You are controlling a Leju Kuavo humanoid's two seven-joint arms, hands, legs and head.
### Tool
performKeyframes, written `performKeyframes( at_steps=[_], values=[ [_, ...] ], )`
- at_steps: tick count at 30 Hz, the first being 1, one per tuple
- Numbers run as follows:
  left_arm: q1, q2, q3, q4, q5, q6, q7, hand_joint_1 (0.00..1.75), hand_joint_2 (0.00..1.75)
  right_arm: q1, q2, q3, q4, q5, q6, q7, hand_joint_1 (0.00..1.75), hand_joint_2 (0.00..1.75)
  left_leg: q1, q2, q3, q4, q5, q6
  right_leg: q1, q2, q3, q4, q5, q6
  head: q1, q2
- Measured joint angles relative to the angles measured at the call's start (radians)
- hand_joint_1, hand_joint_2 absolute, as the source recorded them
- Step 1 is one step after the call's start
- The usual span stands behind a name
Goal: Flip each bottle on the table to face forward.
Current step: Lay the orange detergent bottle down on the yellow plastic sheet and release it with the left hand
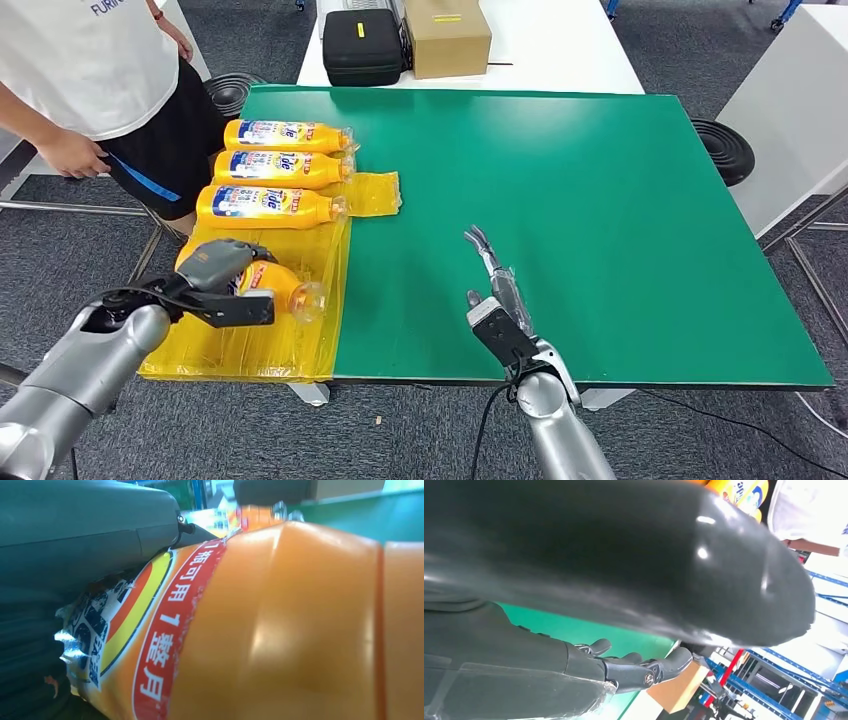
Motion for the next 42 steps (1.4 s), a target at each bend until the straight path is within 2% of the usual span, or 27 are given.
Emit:
performKeyframes(
  at_steps=[3, 10, 18, 27, 35, 36, 37, 40, 41, 42],
  values=[
    [0.032, -0.018, -0.031, 0.050, 0.014, 0.041, 0.004, 1.75, 1.75, 0.006, 0.002, -0.013, -0.026, 0.016, -0.005, 0.017, 0.00, 0.00, 0.000, 0.000, 0.000, 0.000, 0.000, 0.000, 0.000, 0.000, 0.000, 0.000, 0.000, 0.000, 0.000, 0.000],
    [0.030, -0.072, -0.050, 0.122, -0.016, 0.097, 0.022, 1.75, 1.75, 0.020, 0.003, -0.026, -0.042, 0.025, -0.006, 0.023, 0.00, 0.00, 0.000, -0.001, 0.002, 0.000, 0.000, 0.000, 0.000, -0.001, 0.002, 0.000, 0.000, 0.000, 0.000, 0.000],
    [0.016, -0.105, -0.060, 0.170, -0.042, 0.127, 0.029, 1.75, 1.75, 0.035, 0.003, -0.027, -0.048, 0.029, -0.011, 0.023, 0.00, 0.00, 0.000, -0.001, 0.004, 0.000, 0.000, 0.000, 0.000, -0.001, 0.004, 0.000, 0.000, 0.000, 0.000, 0.000],
    [0.020, -0.178, -0.078, 0.236, -0.162, 0.255, 0.133, 1.75, 1.75, 0.050, 0.010, -0.043, -0.055, 0.045, -0.010, 0.025, 0.00, 0.00, -0.001, -0.001, 0.004, 0.000, 0.000, 0.000, -0.001, -0.001, 0.005, 0.000, 0.000, 0.000, 0.000, 0.000],
    [0.024, -0.209, -0.081, 0.277, -0.215, 0.292, 0.154, 1.74, 1.75, 0.048, 0.010, -0.048, -0.052, 0.046, -0.004, 0.023, 0.00, 0.00, -0.001, -0.005, 0.005, 0.000, 0.000, 0.000, 0.000, -0.004, 0.007, 0.000, -0.001, 0.000, 0.000, 0.000],
    [0.023, -0.210, -0.081, 0.280, -0.218, 0.292, 0.155, 1.70, 1.75, 0.047, 0.010, -0.048, -0.051, 0.046, -0.003, 0.023, 0.00, 0.00, -0.001, -0.006, 0.005, -0.001, 0.000, 0.000, 0.000, -0.004, 0.007, 0.000, -0.001, 0.000, 0.000, 0.000],
    [0.023, -0.211, -0.081, 0.282, -0.222, 0.292, 0.155, 1.42, 1.75, 0.046, 0.010, -0.048, -0.050, 0.046, -0.003, 0.021, 0.00, 0.00, -0.001, -0.006, 0.005, -0.001, 0.001, 0.000, 0.000, -0.005, 0.007, 0.000, -0.001, 0.000, 0.000, 0.000],
    [0.023, -0.213, -0.079, 0.289, -0.242, 0.285, 0.155, 0.23, 1.75, 0.038, 0.010, -0.048, -0.039, 0.041, -0.002, 0.012, 0.00, 0.00, -0.001, -0.007, 0.006, -0.001, 0.001, 0.000, -0.001, -0.005, 0.009, 0.000, 0.000, 0.000, 0.000, 0.000],
    [0.023, -0.213, -0.078, 0.290, -0.248, 0.280, 0.154, 0.07, 1.75, 0.035, 0.010, -0.048, -0.034, 0.038, -0.002, 0.007, 0.00, 0.00, -0.001, -0.007, 0.006, -0.001, 0.001, 0.000, -0.001, -0.005, 0.009, 0.000, 0.000, 0.000, 0.000, 0.000],
    [0.022, -0.213, -0.077, 0.292, -0.252, 0.272, 0.151, 0.01, 1.75, 0.032, 0.010, -0.048, -0.030, 0.036, -0.002, 0.004, 0.00, 0.00, -0.001, -0.007, 0.007, -0.001, 0.001, 0.000, -0.001, -0.005, 0.010, 0.000, 0.000, 0.000, 0.000, 0.000]
  ],
)
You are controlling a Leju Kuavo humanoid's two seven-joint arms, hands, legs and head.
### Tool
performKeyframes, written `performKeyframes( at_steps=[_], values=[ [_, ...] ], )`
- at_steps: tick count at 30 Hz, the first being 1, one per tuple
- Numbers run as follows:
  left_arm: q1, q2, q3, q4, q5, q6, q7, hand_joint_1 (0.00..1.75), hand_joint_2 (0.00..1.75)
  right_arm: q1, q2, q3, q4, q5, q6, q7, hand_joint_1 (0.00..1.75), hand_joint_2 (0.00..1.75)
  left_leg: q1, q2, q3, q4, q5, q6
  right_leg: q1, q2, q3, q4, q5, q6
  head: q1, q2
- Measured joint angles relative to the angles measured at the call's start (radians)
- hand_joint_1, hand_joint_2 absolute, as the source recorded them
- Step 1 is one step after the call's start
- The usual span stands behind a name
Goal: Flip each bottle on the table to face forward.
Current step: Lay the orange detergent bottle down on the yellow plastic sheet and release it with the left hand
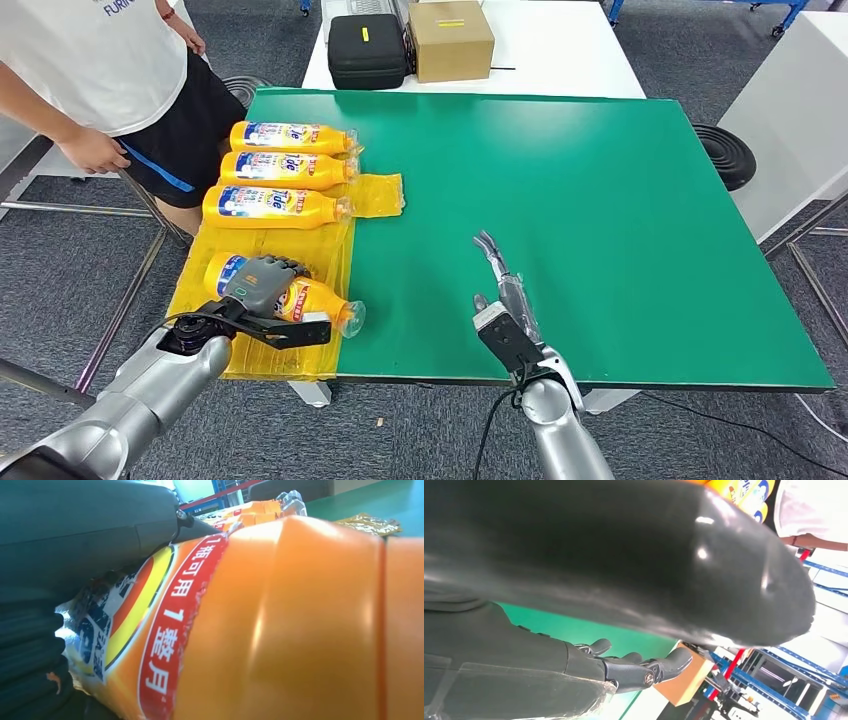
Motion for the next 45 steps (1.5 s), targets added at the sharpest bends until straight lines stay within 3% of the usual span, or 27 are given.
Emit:
performKeyframes(
  at_steps=[11, 25, 36, 45],
  values=[
    [-0.042, 0.015, 0.010, 0.021, 0.013, -0.133, -0.078, 0.00, 1.75, -0.013, 0.000, -0.001, 0.037, -0.020, -0.006, -0.018, 0.00, 0.00, 0.000, 0.000, 0.002, 0.000, 0.000, 0.000, 0.001, 0.000, 0.001, 0.000, 0.000, 0.000, 0.000, 0.000],
    [-0.068, 0.029, 0.010, 0.032, 0.047, -0.195, -0.136, 0.00, 1.75, -0.011, -0.002, -0.001, 0.038, -0.028, -0.010, -0.018, 0.00, 0.00, 0.000, 0.001, 0.002, 0.000, -0.001, -0.001, 0.001, 0.000, 0.000, 0.000, 0.000, 0.000, 0.000, 0.000],
    [-0.049, 0.089, 0.036, -0.069, 0.122, -0.194, -0.144, 0.00, 1.75, -0.003, -0.004, -0.004, 0.038, -0.033, -0.012, -0.017, 0.00, 0.00, 0.001, 0.002, -0.002, 0.000, 0.000, -0.001, 0.001, 0.001, -0.004, 0.000, 0.000, 0.000, 0.000, 0.000],
    [-0.003, 0.181, 0.094, -0.253, 0.167, -0.252, -0.144, 0.00, 1.75, -0.009, -0.005, -0.009, 0.048, -0.043, -0.014, -0.016, 0.00, 0.00, 0.001, 0.002, -0.005, 0.000, 0.000, -0.001, 0.001, 0.001, -0.006, 0.000, 0.000, 0.000, 0.000, 0.000]
  ],
)
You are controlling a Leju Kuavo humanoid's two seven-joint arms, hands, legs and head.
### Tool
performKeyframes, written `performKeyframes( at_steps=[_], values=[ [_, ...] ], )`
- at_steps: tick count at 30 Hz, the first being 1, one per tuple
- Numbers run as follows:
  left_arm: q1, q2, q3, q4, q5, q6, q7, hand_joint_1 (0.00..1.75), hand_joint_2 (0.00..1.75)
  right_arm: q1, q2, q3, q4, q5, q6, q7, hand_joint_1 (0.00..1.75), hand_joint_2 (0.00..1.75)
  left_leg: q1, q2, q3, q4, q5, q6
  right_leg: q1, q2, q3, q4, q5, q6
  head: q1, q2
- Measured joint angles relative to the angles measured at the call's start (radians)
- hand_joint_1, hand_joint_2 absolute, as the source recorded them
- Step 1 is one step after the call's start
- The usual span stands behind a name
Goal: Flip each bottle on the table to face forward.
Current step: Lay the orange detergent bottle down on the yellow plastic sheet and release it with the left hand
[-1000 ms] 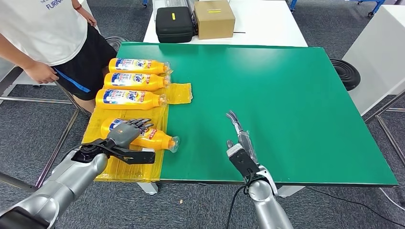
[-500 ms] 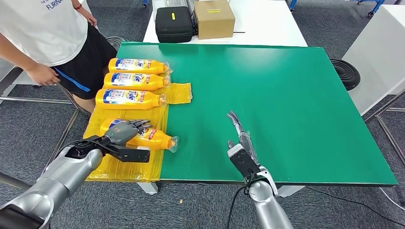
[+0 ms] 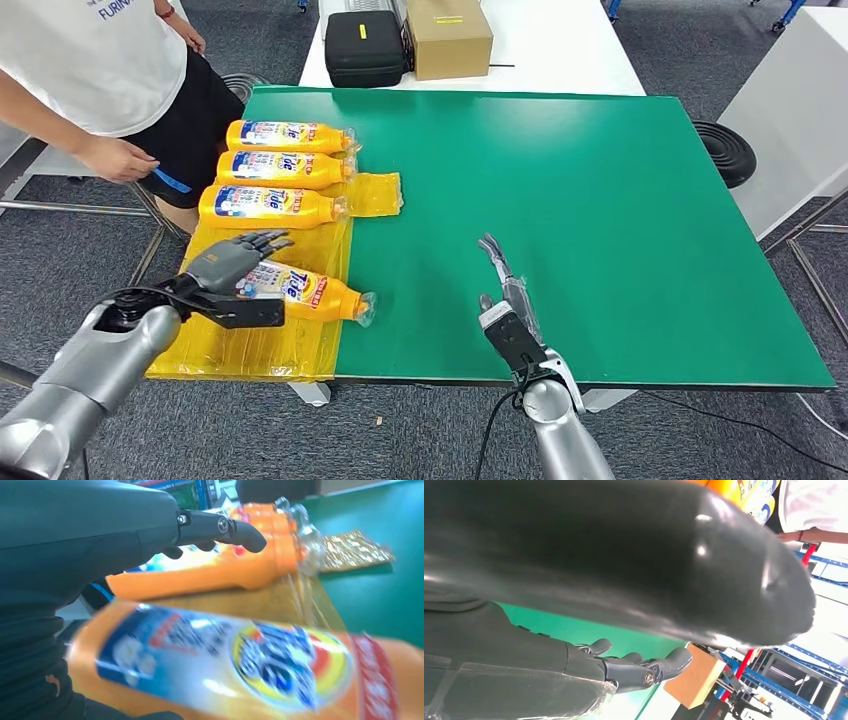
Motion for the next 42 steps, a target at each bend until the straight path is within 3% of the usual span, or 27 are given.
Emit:
performKeyframes(
  at_steps=[7, 14, 17, 20, 21, 23, 24, 26, 27, 28, 29, 30, 32, 33, 34, 41, 42],
  values=[
    [0.052, 0.053, 0.065, -0.118, 0.104, -0.024, -0.045, 0.00, 1.75, -0.006, 0.000, 0.000, 0.011, -0.003, 0.000, 0.001, 0.00, 0.00, 0.000, 0.000, 0.000, 0.000, 0.000, 0.000, 0.000, 0.000, 0.000, 0.000, 0.000, 0.000, 0.000, 0.000],
    [0.114, 0.051, 0.148, -0.212, 0.175, -0.004, -0.061, 0.00, 1.75, -0.006, 0.000, 0.000, 0.012, -0.004, 0.000, 0.001, 0.00, 0.00, 0.000, 0.000, 0.000, 0.000, 0.000, 0.000, 0.000, 0.000, -0.001, 0.000, 0.000, 0.000, 0.000, 0.000],
    [0.144, 0.028, 0.186, -0.240, 0.234, 0.035, -0.082, 0.00, 1.75, -0.005, 0.003, 0.000, 0.012, -0.011, -0.008, -0.002, 0.00, 0.00, 0.000, 0.001, 0.000, 0.000, 0.000, 0.000, 0.000, 0.000, -0.001, 0.000, 0.000, 0.000, 0.000, 0.000],
    [0.209, -0.056, 0.266, -0.289, 0.387, 0.121, -0.125, 0.02, 1.75, 0.001, 0.017, -0.002, 0.000, -0.047, -0.038, -0.027, 0.00, 1.31, -0.001, 0.002, 0.000, 0.000, 0.000, 0.000, -0.001, 0.000, -0.001, 0.000, 0.000, 0.000, 0.000, 0.000],
    [0.237, -0.095, 0.296, -0.307, 0.452, 0.143, -0.140, 0.46, 1.75, 0.003, 0.025, -0.003, -0.007, -0.062, -0.053, -0.039, 0.39, 1.75, -0.001, 0.002, 0.000, 0.000, -0.001, 0.000, -0.001, 0.001, -0.001, 0.000, 0.000, 0.000, 0.000, 0.000],
    [0.292, -0.177, 0.348, -0.341, 0.589, 0.166, -0.164, 1.33, 1.75, 0.009, 0.042, -0.006, -0.025, -0.090, -0.091, -0.063, 1.27, 1.75, -0.002, 0.002, -0.001, 0.000, -0.001, 0.000, -0.002, 0.001, -0.002, 0.000, 0.000, 0.000, 0.000, 0.000],
    [0.319, -0.216, 0.368, -0.354, 0.651, 0.175, -0.173, 1.34, 1.75, 0.012, 0.049, -0.006, -0.036, -0.104, -0.113, -0.074, 1.34, 1.75, -0.002, 0.003, -0.001, 0.000, -0.001, 0.000, -0.002, 0.002, -0.002, 0.000, 0.000, 0.000, 0.000, 0.000],
    [0.367, -0.290, 0.402, -0.376, 0.746, 0.214, -0.190, 0.46, 1.75, 0.022, 0.062, -0.007, -0.060, -0.136, -0.165, -0.095, 0.51, 1.75, -0.002, 0.003, -0.001, 0.000, -0.002, 0.001, -0.002, 0.002, -0.002, -0.001, 0.000, 0.000, 0.000, 0.000],
    [0.387, -0.323, 0.415, -0.381, 0.768, 0.245, -0.199, 0.29, 1.75, 0.027, 0.067, -0.007, -0.071, -0.152, -0.190, -0.104, 0.45, 1.75, -0.002, 0.003, -0.001, 0.000, -0.002, 0.001, -0.002, 0.002, -0.002, -0.001, 0.000, 0.000, 0.000, 0.000],
    [0.404, -0.352, 0.425, -0.384, 0.775, 0.282, -0.208, 0.53, 1.75, 0.032, 0.072, -0.007, -0.082, -0.167, -0.210, -0.110, 0.76, 1.75, -0.002, 0.003, -0.001, 0.000, -0.002, 0.001, -0.002, 0.002, -0.002, -0.001, 0.000, 0.001, 0.000, 0.000],
    [0.415, -0.374, 0.432, -0.385, 0.769, 0.319, -0.218, 0.97, 1.75, 0.036, 0.076, -0.008, -0.091, -0.177, -0.226, -0.115, 0.85, 1.75, -0.002, 0.003, -0.001, 0.000, -0.003, 0.001, -0.002, 0.002, -0.002, -0.001, 0.000, 0.001, 0.000, 0.000],
    [0.424, -0.394, 0.438, -0.386, 0.759, 0.355, -0.227, 1.05, 1.75, 0.039, 0.079, -0.008, -0.098, -0.184, -0.240, -0.119, 0.85, 1.75, -0.002, 0.003, -0.001, 0.000, -0.003, 0.001, -0.002, 0.002, -0.002, -0.001, 0.000, 0.001, 0.000, 0.000],
    [0.443, -0.431, 0.446, -0.388, 0.733, 0.427, -0.246, 0.52, 1.75, 0.050, 0.085, -0.006, -0.114, -0.193, -0.275, -0.123, 0.09, 1.75, -0.002, 0.003, -0.001, 0.000, -0.003, 0.001, -0.002, 0.002, -0.002, -0.001, 0.000, 0.001, 0.000, 0.000],
    [0.456, -0.450, 0.448, -0.390, 0.722, 0.463, -0.256, 0.08, 1.75, 0.058, 0.087, -0.001, -0.122, -0.197, -0.297, -0.124, 0.00, 1.75, -0.002, 0.003, -0.001, 0.000, -0.003, 0.001, -0.002, 0.002, -0.002, -0.001, 0.000, 0.001, 0.000, 0.000],
    [0.471, -0.469, 0.449, -0.391, 0.714, 0.494, -0.265, 0.00, 1.75, 0.067, 0.088, 0.006, -0.129, -0.202, -0.318, -0.124, 0.00, 1.75, -0.002, 0.003, -0.001, 0.000, -0.003, 0.001, -0.002, 0.002, -0.002, -0.001, 0.000, 0.000, 0.000, 0.000],
    [0.544, -0.540, 0.439, -0.412, 0.702, 0.558, -0.278, 0.00, 1.75, 0.114, 0.088, 0.059, -0.142, -0.219, -0.354, -0.125, 0.00, 1.75, -0.002, 0.003, -0.001, 0.000, -0.003, 0.001, -0.002, 0.002, -0.002, -0.001, -0.001, 0.000, 0.000, 0.000],
    [0.549, -0.544, 0.439, -0.414, 0.701, 0.559, -0.278, 0.00, 1.75, 0.117, 0.088, 0.063, -0.143, -0.219, -0.354, -0.125, 0.43, 1.75, -0.002, 0.003, -0.001, 0.000, -0.003, 0.001, -0.002, 0.002, -0.002, -0.001, -0.001, 0.000, 0.000, 0.000]
  ],
)
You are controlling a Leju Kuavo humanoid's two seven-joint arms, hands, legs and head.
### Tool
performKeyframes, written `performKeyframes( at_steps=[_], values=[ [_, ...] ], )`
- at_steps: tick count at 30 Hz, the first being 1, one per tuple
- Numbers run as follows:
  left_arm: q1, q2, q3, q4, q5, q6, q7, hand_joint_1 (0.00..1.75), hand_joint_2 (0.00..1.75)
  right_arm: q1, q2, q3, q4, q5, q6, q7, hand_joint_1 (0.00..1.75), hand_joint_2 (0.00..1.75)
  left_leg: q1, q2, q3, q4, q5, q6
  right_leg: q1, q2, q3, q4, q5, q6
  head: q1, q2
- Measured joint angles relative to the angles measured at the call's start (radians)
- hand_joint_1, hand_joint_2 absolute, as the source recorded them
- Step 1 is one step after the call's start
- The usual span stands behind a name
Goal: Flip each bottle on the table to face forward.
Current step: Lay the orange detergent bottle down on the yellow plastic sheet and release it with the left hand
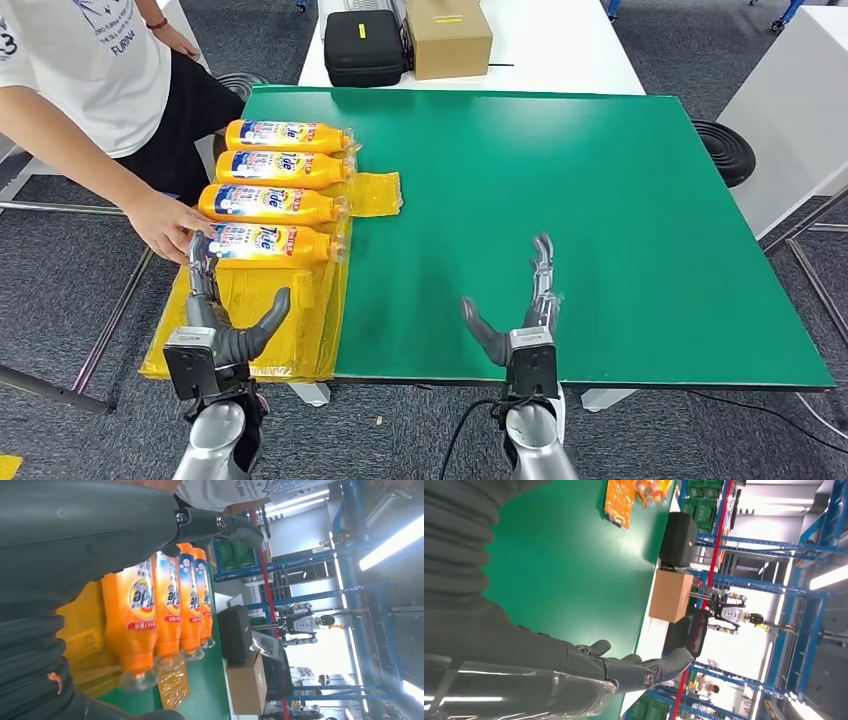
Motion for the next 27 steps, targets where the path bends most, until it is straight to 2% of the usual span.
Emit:
performKeyframes(
  at_steps=[1, 2, 4, 5, 6, 8, 9, 11, 12, 13, 14, 15, 16, 17, 18, 23, 27],
  values=[
    [0.003, -0.003, 0.000, -0.002, 0.000, 0.000, 0.000, 0.43, 1.75, 0.002, 0.000, 0.003, -0.001, 0.000, 0.000, 0.000, 0.75, 1.75, 0.000, 0.000, 0.000, 0.000, 0.000, 0.000, 0.000, 0.000, 0.000, 0.000, 0.000, 0.000, 0.000, 0.000],
    [0.006, -0.006, -0.001, -0.003, -0.001, 0.001, 0.000, 0.53, 1.75, 0.004, 0.000, 0.005, -0.001, 0.000, 0.000, 0.000, 0.75, 1.75, 0.000, 0.000, 0.000, 0.000, 0.000, 0.000, 0.000, 0.000, 0.000, 0.000, 0.000, 0.000, 0.000, 0.000],
    [0.010, -0.010, -0.002, -0.005, 0.000, 0.000, 0.000, 0.53, 1.75, 0.007, 0.000, 0.009, -0.003, 0.000, -0.002, 0.000, 0.76, 1.75, 0.000, 0.000, 0.000, 0.000, 0.000, 0.000, 0.000, 0.000, 0.000, 0.000, 0.000, 0.000, 0.000, 0.000],
    [0.012, -0.011, -0.004, -0.007, 0.003, -0.002, 0.001, 0.24, 1.75, 0.010, 0.000, 0.011, -0.004, 0.000, -0.005, 0.000, 0.87, 1.75, 0.000, 0.000, 0.000, 0.000, 0.000, 0.000, 0.000, 0.000, 0.000, 0.000, 0.000, 0.000, 0.000, 0.000],
    [0.015, -0.012, -0.006, -0.010, 0.007, -0.005, 0.001, 0.19, 1.75, 0.014, -0.001, 0.014, -0.004, -0.001, -0.009, 0.000, 0.87, 1.75, 0.000, 0.000, 0.000, 0.000, 0.000, 0.000, 0.000, 0.000, 0.000, 0.000, 0.000, 0.000, 0.000, 0.000],
    [0.023, -0.012, -0.012, -0.015, 0.021, -0.012, 0.002, 0.19, 1.75, 0.027, -0.001, 0.019, -0.007, -0.007, -0.021, 0.000, 0.83, 1.75, 0.000, 0.000, 0.000, 0.000, 0.000, 0.000, 0.000, 0.000, 0.000, 0.000, 0.000, 0.000, 0.000, 0.000],
    [0.028, -0.012, -0.016, -0.017, 0.032, -0.014, 0.000, 0.38, 1.75, 0.037, -0.002, 0.022, -0.010, -0.012, -0.031, 0.000, 0.83, 1.75, 0.000, 0.000, 0.000, 0.000, 0.000, 0.000, 0.000, 0.000, 0.000, 0.000, 0.000, 0.000, 0.000, 0.000],
    [0.040, -0.012, -0.029, -0.018, 0.059, -0.013, -0.009, 0.42, 1.75, 0.061, -0.005, 0.030, -0.019, -0.021, -0.056, 0.000, 0.89, 1.75, 0.000, 0.000, 0.000, 0.000, 0.000, 0.000, 0.000, 0.000, 0.000, 0.000, -0.001, 0.000, 0.000, 0.000],
    [0.047, -0.012, -0.035, -0.018, 0.070, -0.010, -0.014, 0.42, 1.75, 0.075, -0.008, 0.035, -0.025, -0.023, -0.068, 0.000, 0.62, 1.75, 0.000, 0.000, 0.000, 0.000, -0.001, 0.000, 0.000, 0.000, 0.000, 0.000, -0.001, 0.000, 0.000, 0.000],
    [0.053, -0.012, -0.041, -0.018, 0.080, -0.007, -0.019, 0.46, 1.75, 0.088, -0.010, 0.039, -0.031, -0.025, -0.078, 0.000, 0.62, 1.75, 0.000, 0.000, 0.000, 0.000, -0.001, 0.000, 0.000, 0.000, 0.000, 0.000, -0.001, 0.000, 0.000, 0.000],
    [0.059, -0.012, -0.048, -0.018, 0.089, -0.003, -0.023, 0.72, 1.75, 0.099, -0.013, 0.043, -0.036, -0.028, -0.085, 0.000, 0.59, 1.75, 0.000, 0.000, 0.000, 0.000, -0.002, 0.000, 0.000, 0.000, 0.000, 0.000, -0.001, 0.000, 0.000, 0.000],
    [0.064, -0.012, -0.054, -0.018, 0.095, 0.000, -0.027, 0.72, 1.75, 0.110, -0.015, 0.046, -0.041, -0.031, -0.090, 0.000, 0.59, 1.75, 0.000, 0.000, 0.000, 0.000, -0.002, 0.000, 0.000, 0.000, 0.000, 0.000, -0.002, 0.000, 0.000, 0.000],
    [0.068, -0.012, -0.060, -0.018, 0.101, 0.003, -0.030, 0.72, 1.75, 0.120, -0.017, 0.048, -0.045, -0.034, -0.093, 0.000, 0.48, 1.75, 0.000, 0.000, 0.000, 0.000, -0.002, 0.000, 0.000, 0.000, 0.000, 0.000, -0.002, 0.001, 0.000, 0.000],
    [0.072, -0.012, -0.066, -0.018, 0.108, 0.005, -0.034, 0.34, 1.75, 0.128, -0.019, 0.048, -0.050, -0.037, -0.096, 0.000, 0.04, 1.75, 0.000, 0.000, 0.000, 0.000, -0.002, 0.000, 0.000, 0.000, 0.000, 0.000, -0.002, 0.001, 0.000, 0.000],
    [0.076, -0.012, -0.072, -0.018, 0.116, 0.006, -0.037, 0.00, 1.75, 0.137, -0.022, 0.048, -0.054, -0.039, -0.099, 0.000, 0.00, 1.75, 0.000, 0.000, 0.000, 0.000, -0.002, 0.000, 0.000, 0.000, 0.000, 0.000, -0.003, 0.001, 0.000, 0.000],
    [0.090, -0.013, -0.087, -0.016, 0.206, 0.005, -0.039, 0.00, 1.75, 0.180, -0.033, 0.047, -0.079, -0.060, -0.119, 0.011, 0.00, 1.75, 0.000, 0.000, 0.000, 0.000, -0.003, -0.001, 0.000, 0.000, 0.000, 0.000, -0.003, 0.001, 0.000, 0.000],
    [0.096, -0.015, -0.085, -0.003, 0.296, 0.005, -0.030, 0.00, 1.75, 0.211, -0.043, 0.047, -0.097, -0.085, -0.128, 0.030, 0.00, 0.00, 0.000, 0.000, 0.000, 0.000, -0.003, -0.001, 0.000, 0.000, 0.000, 0.000, -0.003, 0.001, 0.000, 0.000]
  ],
)
